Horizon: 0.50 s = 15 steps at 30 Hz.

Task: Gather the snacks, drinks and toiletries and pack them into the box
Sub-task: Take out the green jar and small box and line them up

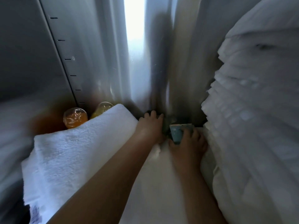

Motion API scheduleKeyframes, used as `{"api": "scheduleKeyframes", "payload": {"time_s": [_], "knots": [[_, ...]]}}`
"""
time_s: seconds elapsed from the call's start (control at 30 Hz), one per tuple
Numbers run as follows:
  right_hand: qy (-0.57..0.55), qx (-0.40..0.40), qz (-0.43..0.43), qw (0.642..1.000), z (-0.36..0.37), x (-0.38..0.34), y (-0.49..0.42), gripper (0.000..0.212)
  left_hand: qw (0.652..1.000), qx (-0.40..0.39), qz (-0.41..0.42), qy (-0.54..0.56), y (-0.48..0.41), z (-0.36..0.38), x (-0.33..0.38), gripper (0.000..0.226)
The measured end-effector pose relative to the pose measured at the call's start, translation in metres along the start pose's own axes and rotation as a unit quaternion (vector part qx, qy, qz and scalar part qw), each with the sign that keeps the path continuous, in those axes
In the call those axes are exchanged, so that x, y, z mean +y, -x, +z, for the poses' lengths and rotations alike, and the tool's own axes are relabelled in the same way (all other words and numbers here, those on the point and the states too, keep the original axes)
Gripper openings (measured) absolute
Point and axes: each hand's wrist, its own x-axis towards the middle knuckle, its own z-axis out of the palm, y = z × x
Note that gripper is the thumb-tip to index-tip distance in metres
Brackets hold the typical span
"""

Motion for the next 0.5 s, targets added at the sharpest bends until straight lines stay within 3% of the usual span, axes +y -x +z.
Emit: {"api": "scheduleKeyframes", "payload": {"time_s": [0.2,0.5], "knots": [[-0.015,-0.007,0.008,1.000,-0.006,-0.003,0.009,0.058,0.998,0.047,-0.010,0.033,0.008,-0.005,0.001,0.074],[-0.073,0.002,0.014,0.997,-0.033,-0.013,0.049,0.050,0.972,0.209,0.056,0.088,0.044,-0.016,-0.001,0.088]]}}
